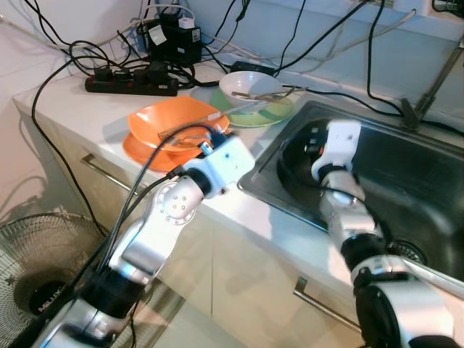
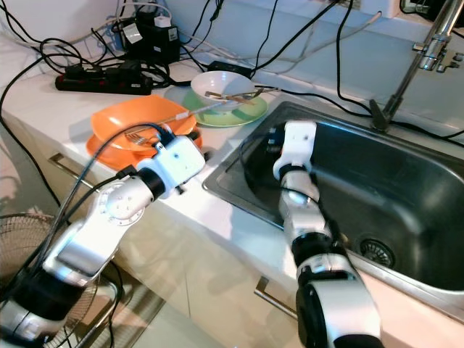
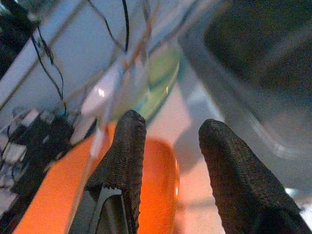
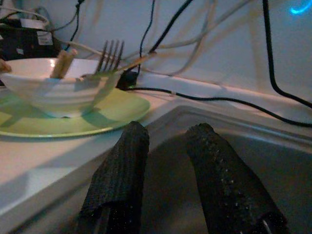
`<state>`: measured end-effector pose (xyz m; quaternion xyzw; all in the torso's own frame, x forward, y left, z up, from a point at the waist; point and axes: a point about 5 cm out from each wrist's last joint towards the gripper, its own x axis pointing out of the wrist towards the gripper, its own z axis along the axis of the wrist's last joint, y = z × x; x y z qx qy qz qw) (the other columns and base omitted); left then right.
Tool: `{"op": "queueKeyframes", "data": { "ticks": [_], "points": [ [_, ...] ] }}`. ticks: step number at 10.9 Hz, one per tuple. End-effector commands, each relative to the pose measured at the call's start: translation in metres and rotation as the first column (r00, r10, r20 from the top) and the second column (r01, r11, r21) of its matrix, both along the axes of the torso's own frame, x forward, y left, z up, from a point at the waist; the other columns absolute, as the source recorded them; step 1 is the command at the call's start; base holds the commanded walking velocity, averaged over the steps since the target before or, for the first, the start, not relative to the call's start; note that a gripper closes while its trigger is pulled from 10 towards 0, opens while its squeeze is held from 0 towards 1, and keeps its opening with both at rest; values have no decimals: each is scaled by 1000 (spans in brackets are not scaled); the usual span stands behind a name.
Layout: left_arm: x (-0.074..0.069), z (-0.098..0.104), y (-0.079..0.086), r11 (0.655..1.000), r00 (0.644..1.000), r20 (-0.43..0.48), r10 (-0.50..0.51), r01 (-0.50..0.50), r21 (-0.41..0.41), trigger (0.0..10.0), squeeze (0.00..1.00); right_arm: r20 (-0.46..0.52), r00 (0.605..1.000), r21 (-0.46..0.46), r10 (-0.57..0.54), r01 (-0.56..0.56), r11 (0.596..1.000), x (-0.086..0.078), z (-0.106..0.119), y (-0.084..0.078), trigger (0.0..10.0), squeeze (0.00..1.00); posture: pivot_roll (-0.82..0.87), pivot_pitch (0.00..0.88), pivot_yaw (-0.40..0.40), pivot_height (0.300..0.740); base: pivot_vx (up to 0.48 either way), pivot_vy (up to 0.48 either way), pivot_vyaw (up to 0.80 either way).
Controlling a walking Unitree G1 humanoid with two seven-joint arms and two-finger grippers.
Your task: Kitchen organization
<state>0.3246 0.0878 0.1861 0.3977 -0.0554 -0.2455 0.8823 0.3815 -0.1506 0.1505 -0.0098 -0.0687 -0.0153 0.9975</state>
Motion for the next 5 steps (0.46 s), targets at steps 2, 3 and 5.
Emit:
{"op": "queueKeyframes", "data": {
  "ticks": [2, 3, 5],
  "points": [
    [10, 2, -3, 998, 998, 56, 22, -25, 64, 10000, 0, 24, 1000, 17, -7, 7, 1000, -1, 4, -1, 10000, 0, 216, 8, -49, 740, 0, 0, 0],
    [14, 1, -5, 995, 997, 65, 33, -39, 89, 10000, 0, 24, 1000, 17, -11, 11, 1000, -2, 3, -1, 10000, 0, 213, 7, -49, 740, 0, 0, 0],
    [18, 5, -8, 994, 995, 101, 29, -39, 101, 10000, 0, 34, 999, 22, -23, 23, 1000, -3, 5, -4, 10000, 0, 204, 3, -44, 740, 0, 0, 0]
  ]
}}
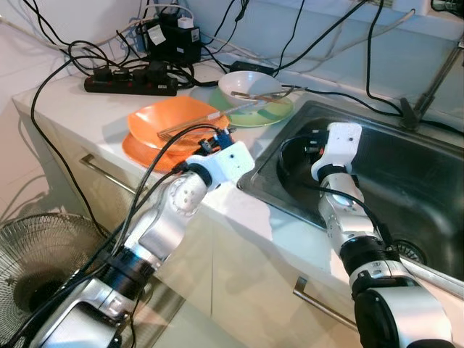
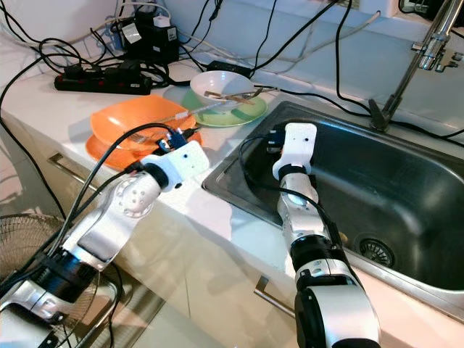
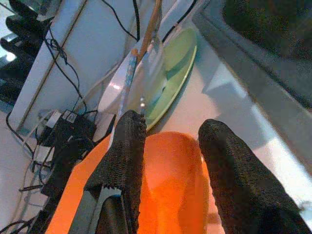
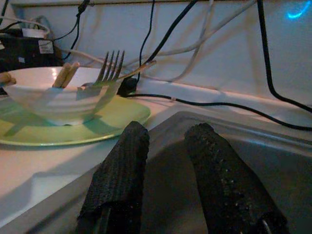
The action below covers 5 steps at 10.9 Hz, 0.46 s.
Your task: Kitchen organization
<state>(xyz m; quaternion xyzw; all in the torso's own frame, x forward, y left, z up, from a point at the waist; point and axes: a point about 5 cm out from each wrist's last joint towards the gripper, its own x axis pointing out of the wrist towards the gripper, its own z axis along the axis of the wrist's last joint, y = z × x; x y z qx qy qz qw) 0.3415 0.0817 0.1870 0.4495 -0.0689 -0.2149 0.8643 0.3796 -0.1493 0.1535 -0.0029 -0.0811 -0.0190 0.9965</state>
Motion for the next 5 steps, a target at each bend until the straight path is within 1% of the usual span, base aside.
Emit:
{"op": "queueKeyframes", "data": {
  "ticks": [1, 3, 5],
  "points": [
    [-2, 9, -4, 999, 999, 31, -37, 37, 19, 10000, 0, 9, 1000, 9, -20, 20, 1000, -1, 2, -6, 10000, 0, 209, 0, -45, 740, 0, 0, 0],
    [-5, 16, -5, 998, 997, 58, -51, 49, 39, 10000, 0, 2, 1000, 13, -16, 16, 1000, -2, 0, -4, 10000, 0, 216, 0, -47, 740, 0, 0, 0],
    [3, 13, -2, 995, 998, 59, -13, 7, 95, 10000, 0, 0, 1000, 13, -9, 9, 1000, -1, 0, -1, 10000, 0, 217, 0, -47, 740, 0, 0, 0]
  ]
}}
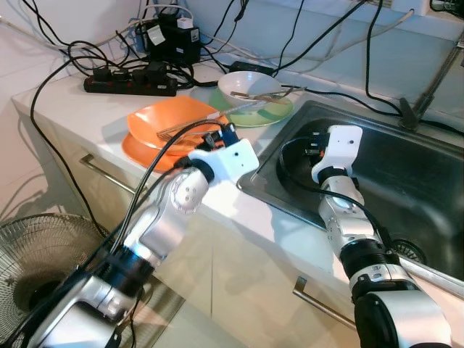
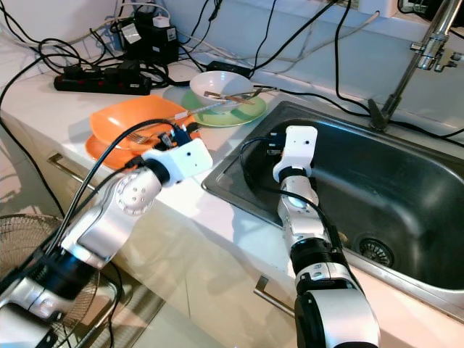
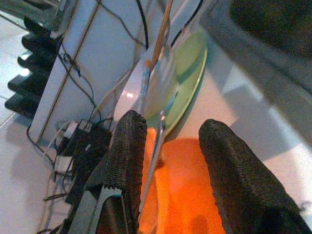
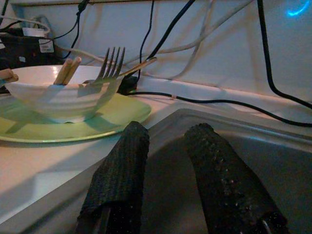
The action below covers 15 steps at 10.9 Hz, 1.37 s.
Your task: Kitchen organization
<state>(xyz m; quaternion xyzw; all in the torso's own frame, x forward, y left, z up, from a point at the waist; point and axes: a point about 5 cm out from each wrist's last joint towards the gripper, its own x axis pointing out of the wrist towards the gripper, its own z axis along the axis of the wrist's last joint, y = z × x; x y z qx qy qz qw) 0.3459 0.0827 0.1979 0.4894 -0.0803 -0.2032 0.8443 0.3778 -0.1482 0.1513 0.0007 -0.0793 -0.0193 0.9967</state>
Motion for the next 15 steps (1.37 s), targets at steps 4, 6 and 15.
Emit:
{"op": "queueKeyframes", "data": {
  "ticks": [4, 6, 15],
  "points": [
    [13, -18, 1, 998, 999, -36, 32, -30, 61, 10000, 0, 4, 1000, 6, -23, 23, 1000, -1, 2, -6, 10000, 0, 208, 0, -43, 740, 0, 0, 0],
    [18, -15, 2, 997, 999, 2, 36, -36, 65, 10000, 0, 5, 1000, 7, -28, 28, 1000, -1, 2, -7, 10000, 0, 206, 0, -43, 740, 0, 0, 0],
    [32, 3, 3, 990, 997, 70, 31, -40, 138, 10000, 0, -2, 999, 6, -34, 35, 999, -2, 0, -8, 10000, 0, 200, 2, -43, 740, 0, 0, 0]
  ]
}}
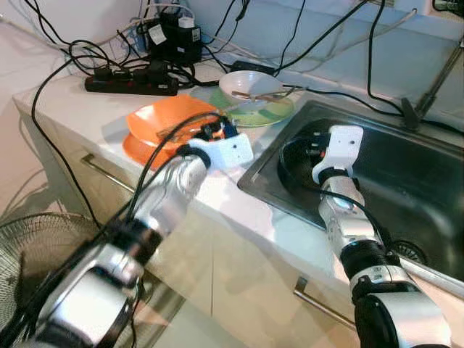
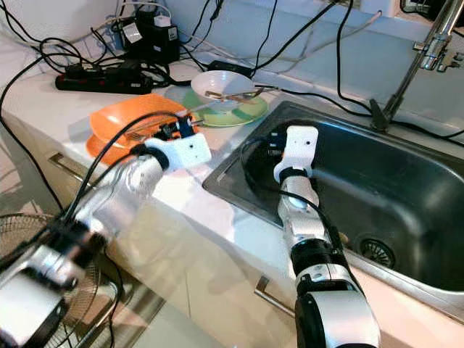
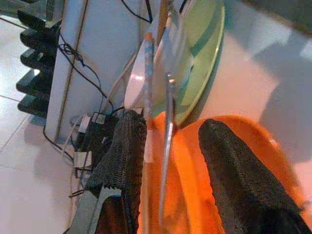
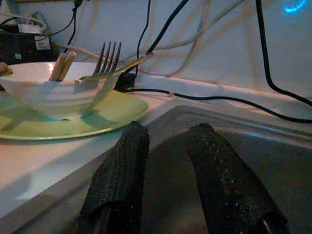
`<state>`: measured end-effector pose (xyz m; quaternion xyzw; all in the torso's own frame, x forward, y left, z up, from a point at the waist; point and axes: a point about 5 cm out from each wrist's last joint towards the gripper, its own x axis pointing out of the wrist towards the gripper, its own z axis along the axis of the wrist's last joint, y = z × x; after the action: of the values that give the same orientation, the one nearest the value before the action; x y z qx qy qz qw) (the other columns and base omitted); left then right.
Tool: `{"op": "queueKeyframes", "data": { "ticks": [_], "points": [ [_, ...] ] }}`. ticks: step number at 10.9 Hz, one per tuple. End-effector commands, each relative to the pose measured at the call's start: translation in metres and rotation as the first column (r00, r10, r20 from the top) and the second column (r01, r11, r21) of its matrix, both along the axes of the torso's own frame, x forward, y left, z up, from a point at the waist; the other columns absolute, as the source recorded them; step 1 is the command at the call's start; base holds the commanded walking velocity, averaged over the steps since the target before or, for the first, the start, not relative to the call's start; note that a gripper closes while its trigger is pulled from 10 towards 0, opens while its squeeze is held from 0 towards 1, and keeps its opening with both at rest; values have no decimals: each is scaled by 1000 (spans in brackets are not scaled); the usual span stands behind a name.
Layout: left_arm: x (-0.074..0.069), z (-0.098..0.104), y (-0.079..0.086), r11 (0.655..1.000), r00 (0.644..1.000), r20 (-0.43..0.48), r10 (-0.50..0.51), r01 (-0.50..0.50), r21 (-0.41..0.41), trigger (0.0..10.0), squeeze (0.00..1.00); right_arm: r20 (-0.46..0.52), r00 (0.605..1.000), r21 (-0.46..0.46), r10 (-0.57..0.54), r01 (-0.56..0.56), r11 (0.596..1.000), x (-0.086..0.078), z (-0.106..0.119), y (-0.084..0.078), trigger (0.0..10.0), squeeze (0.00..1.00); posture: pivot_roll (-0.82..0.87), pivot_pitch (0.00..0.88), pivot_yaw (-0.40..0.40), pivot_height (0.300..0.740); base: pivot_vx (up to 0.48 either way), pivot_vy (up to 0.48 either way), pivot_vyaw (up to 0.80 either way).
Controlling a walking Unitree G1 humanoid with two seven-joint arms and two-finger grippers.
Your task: Kitchen organization
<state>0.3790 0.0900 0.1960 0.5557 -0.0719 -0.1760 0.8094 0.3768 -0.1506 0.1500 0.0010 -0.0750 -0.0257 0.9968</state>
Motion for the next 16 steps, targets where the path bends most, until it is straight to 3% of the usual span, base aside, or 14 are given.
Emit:
{"op": "queueKeyframes", "data": {
  "ticks": [1, 9, 16],
  "points": [
    [5, 5, -3, 1000, 1000, 19, -5, 5, 13, 10000, 0, 8, 1000, 3, -25, 25, 1000, -1, 1, -6, 10000, 0, 195, 4, -42, 740, 0, 0, 0],
    [16, -7, -13, 1000, 1000, -1, -27, 27, 0, 10000, 0, -7, 999, -2, -40, 40, 999, -13, -10, -10, 10000, 0, 145, 27, -23, 740, 0, 0, 0],
    [25, 16, -7, 999, 996, 92, 22, -19, -29, 10000, 0, -20, 999, -7, -29, 29, 1000, -14, -10, -8, 10000, 0, 162, 25, -41, 740, 0, 0, 0]
  ]
}}
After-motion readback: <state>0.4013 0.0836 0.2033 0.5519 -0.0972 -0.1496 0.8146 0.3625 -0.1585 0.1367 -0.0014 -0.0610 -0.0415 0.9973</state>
